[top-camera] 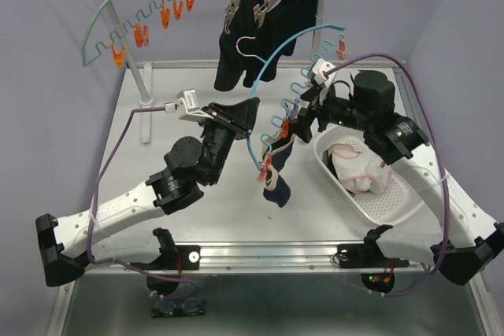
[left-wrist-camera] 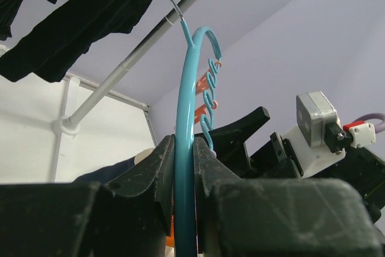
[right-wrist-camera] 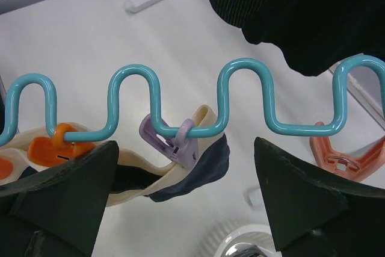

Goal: Remove the underwear clipped to the hanger
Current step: Remove the underwear from the hanger.

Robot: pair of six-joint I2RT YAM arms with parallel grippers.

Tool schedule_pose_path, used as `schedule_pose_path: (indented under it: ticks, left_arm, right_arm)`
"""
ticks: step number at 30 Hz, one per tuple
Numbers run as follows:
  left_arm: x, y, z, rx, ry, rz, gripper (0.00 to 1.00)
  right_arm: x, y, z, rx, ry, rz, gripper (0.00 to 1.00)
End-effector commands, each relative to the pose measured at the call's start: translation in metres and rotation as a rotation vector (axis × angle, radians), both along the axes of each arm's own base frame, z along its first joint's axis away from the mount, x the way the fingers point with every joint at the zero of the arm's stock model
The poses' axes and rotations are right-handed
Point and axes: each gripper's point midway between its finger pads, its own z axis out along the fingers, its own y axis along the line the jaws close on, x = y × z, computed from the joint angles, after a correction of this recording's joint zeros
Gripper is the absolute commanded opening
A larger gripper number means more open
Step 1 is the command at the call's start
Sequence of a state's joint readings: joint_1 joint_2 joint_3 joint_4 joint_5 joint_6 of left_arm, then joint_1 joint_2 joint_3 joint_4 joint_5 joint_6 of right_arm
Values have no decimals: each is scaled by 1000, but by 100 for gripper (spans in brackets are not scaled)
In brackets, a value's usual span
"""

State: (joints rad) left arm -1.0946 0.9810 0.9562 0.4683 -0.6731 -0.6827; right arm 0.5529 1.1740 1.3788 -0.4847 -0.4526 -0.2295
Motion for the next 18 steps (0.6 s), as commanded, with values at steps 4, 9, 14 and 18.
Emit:
schedule_pose_path:
  ticks: [4, 9, 14, 18]
  left_arm:
    - [-10, 26, 65, -241, -79, 28, 0]
    - [-10, 25, 63, -251, -75, 24, 0]
    - [-10, 24, 61, -253, -72, 27, 0]
    - [-10, 23, 61, -253, -72, 25, 0]
  right_arm:
    - [8, 8, 24, 112, -102, -15, 96]
    - [15, 10, 24, 132, -101, -38, 92]
    - [16, 12, 33, 156, -99, -39, 91]
    - [17, 15, 32, 169, -84, -34, 87]
